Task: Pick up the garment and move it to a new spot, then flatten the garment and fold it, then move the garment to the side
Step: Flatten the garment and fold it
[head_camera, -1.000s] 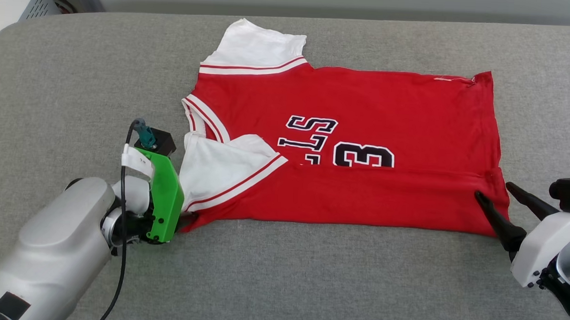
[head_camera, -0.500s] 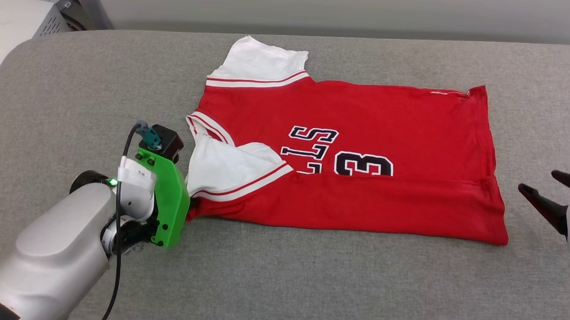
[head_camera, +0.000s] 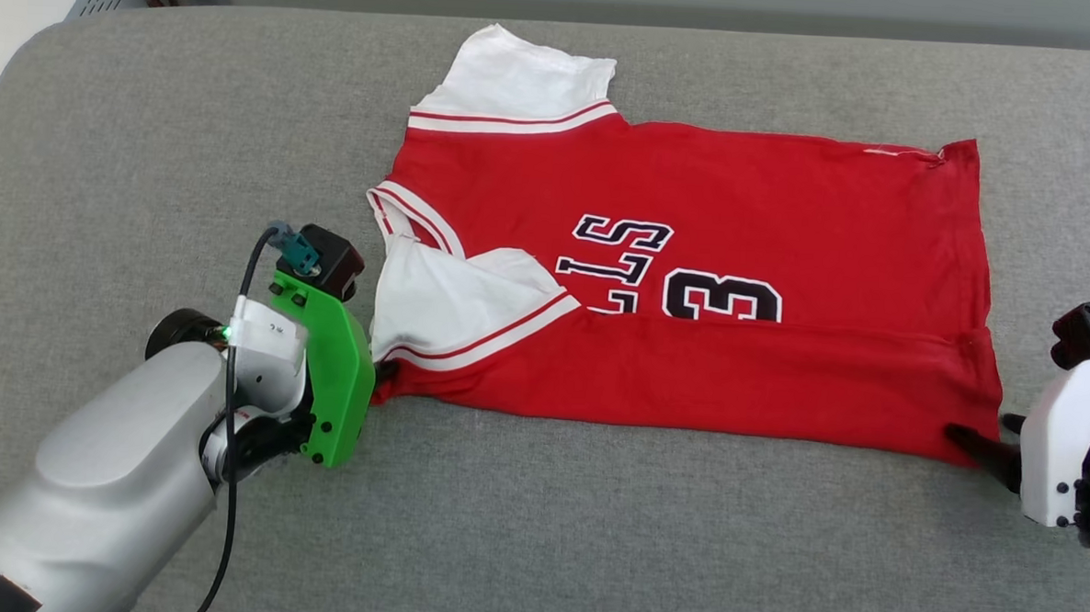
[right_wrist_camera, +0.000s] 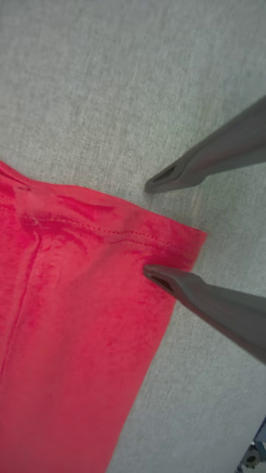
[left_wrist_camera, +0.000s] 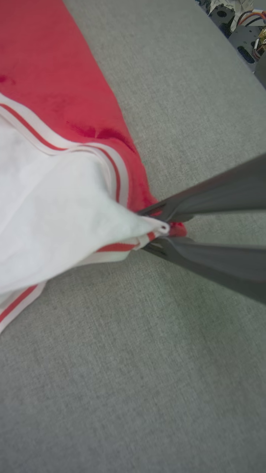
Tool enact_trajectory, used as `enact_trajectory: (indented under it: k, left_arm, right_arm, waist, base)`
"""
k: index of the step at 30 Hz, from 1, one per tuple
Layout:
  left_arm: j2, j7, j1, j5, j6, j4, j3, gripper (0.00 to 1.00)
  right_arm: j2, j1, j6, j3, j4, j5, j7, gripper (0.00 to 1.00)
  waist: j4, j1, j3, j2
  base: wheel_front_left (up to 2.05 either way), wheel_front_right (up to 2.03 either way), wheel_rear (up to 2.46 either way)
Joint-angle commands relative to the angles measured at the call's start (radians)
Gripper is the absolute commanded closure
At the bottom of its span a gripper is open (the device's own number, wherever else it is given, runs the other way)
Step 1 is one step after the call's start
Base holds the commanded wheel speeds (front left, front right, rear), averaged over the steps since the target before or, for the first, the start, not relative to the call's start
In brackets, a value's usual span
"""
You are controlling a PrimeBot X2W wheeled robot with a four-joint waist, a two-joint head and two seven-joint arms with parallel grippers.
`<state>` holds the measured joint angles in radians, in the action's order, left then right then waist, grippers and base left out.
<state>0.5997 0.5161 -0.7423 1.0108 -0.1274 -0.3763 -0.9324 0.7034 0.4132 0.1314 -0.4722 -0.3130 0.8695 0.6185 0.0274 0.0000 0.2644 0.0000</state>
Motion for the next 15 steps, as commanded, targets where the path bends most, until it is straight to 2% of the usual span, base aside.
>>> enact_trajectory:
  k: [1,7,8,9,15]
  left_arm:
    - [-0.006,-0.008,-0.017,-0.021,0.001,-0.005,-0.001,1.00]
    - [-0.018,-0.028,-0.012,-0.021,0.000,-0.028,-0.009,1.00]
    - [-0.017,-0.032,-0.009,-0.019,0.000,-0.031,-0.010,1.00]
    - [-0.016,-0.036,-0.004,-0.016,-0.001,-0.035,-0.010,1.00]
    - [0.001,-0.070,0.033,0.011,-0.002,-0.041,-0.004,1.00]
  right_arm:
    - [-0.024,0.012,-0.001,0.001,-0.033,-0.003,-0.024,0.00]
    - [-0.084,-0.022,-0.001,-0.042,-0.130,0.006,-0.096,0.00]
    - [-0.084,-0.022,-0.001,-0.047,-0.135,0.006,-0.111,0.38]
    - [-0.083,-0.020,-0.001,-0.054,-0.137,0.010,-0.131,1.00]
    - [-0.037,-0.007,-0.001,-0.079,-0.091,0.010,-0.243,1.00]
  waist:
    - [0.012,0.0000,0.014,0.0000]
    - [0.023,0.0000,0.018,0.0000]
    - [0.021,0.0000,0.016,0.0000]
    - [0.019,0.0000,0.011,0.0000]
    - [0.004,0.0000,-0.044,0.0000]
  base:
    - [0.00,0.00,0.00]
    - [0.00,0.00,0.00]
    - [0.00,0.00,0.00]
    - [0.00,0.00,0.00]
    - [0.00,0.00,0.00]
